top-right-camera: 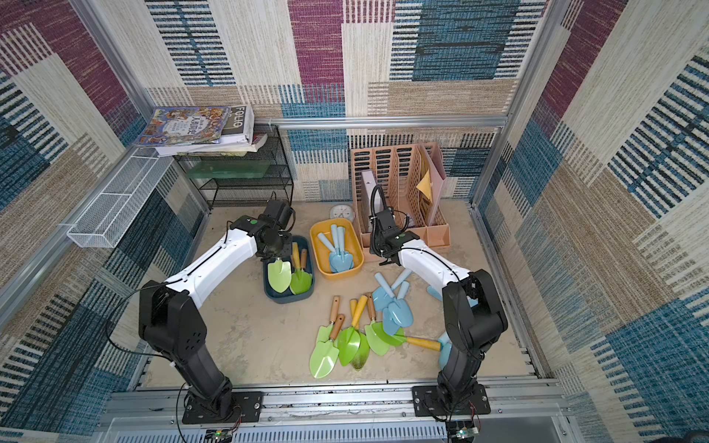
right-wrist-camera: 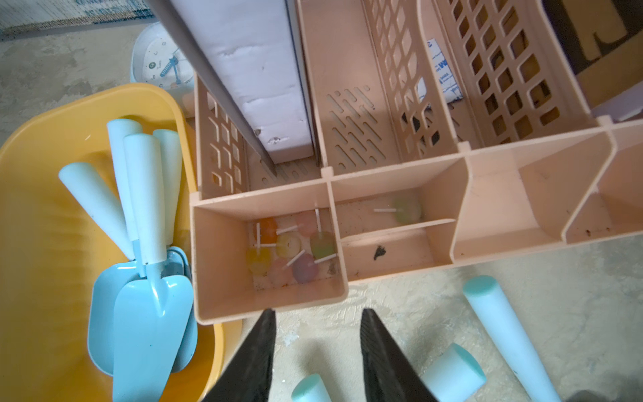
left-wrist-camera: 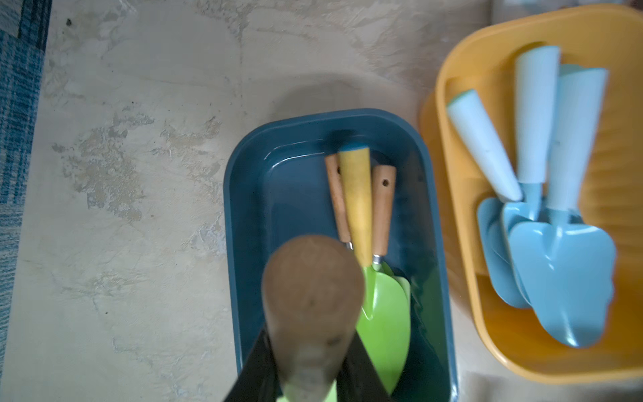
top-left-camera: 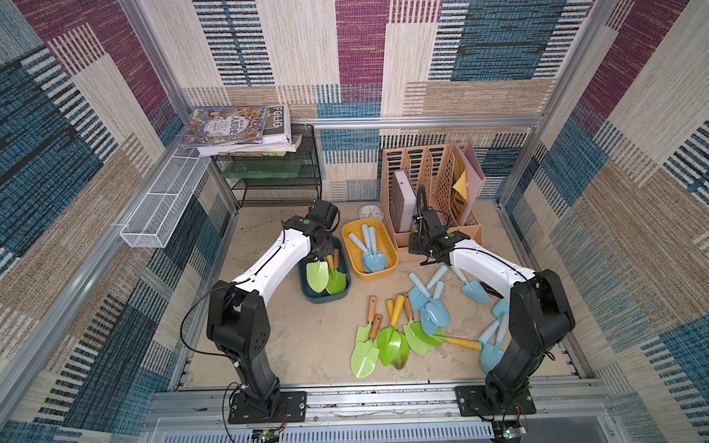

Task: Sort the small shovels by color and place them into the storage box
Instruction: Place the shovel in the storage box.

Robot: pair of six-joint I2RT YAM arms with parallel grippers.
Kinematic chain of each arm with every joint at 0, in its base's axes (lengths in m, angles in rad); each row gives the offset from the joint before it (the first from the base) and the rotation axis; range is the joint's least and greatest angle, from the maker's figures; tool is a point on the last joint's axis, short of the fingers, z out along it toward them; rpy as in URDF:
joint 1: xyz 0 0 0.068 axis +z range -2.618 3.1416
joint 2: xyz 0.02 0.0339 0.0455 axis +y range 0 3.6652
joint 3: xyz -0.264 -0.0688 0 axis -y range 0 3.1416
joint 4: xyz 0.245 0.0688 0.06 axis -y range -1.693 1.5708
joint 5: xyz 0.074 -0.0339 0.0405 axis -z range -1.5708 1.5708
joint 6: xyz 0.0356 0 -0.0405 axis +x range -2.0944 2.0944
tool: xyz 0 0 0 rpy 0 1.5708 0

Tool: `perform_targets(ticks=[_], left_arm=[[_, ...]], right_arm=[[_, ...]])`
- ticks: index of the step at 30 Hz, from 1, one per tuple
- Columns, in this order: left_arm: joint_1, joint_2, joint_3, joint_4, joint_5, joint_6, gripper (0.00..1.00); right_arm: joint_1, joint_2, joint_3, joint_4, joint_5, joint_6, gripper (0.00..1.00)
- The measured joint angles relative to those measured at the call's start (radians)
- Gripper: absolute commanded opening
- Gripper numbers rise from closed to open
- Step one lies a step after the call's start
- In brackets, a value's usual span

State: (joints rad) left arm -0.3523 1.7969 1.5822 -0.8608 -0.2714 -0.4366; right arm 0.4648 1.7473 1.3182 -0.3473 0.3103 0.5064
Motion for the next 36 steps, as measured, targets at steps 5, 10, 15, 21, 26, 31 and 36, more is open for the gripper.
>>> perform_targets(ticks=[5,10,15,21,26,31,36], left_arm=[[0.04,0.116,0.048,-0.007,0.013,-0.013,0.0],[0.045,0.205,0.084,-0.015,0.013,-0.027,0.05],[0.048,0.251,0.106,-0.028,0.013,-0.038,0.26],[0.047,0.268,0.125,-0.042,0.036,-0.051,0.46],[0.047,0.253,0.155,-0.058,0.056,-0.054,0.5],[0.046,0.179,0.158,-0.061,0.086,-0.062,0.5],[0.032,0.104,0.085,-0.051,0.12,-0.098,0.5]], right_arm=[[-0.011,0.0,0.0,-0.003,0.002,0.0,0.43],[-0.016,-0.003,-0.018,-0.006,0.004,0.001,0.43],[-0.021,-0.028,-0.051,-0.014,0.004,0.01,0.43],[-0.029,-0.065,-0.097,-0.016,0.009,0.021,0.43],[-0.048,-0.095,-0.134,-0.019,0.009,0.035,0.43],[-0.065,-0.122,-0.171,-0.021,-0.002,0.055,0.44],[-0.085,-0.154,-0.226,-0.026,-0.01,0.083,0.44]])
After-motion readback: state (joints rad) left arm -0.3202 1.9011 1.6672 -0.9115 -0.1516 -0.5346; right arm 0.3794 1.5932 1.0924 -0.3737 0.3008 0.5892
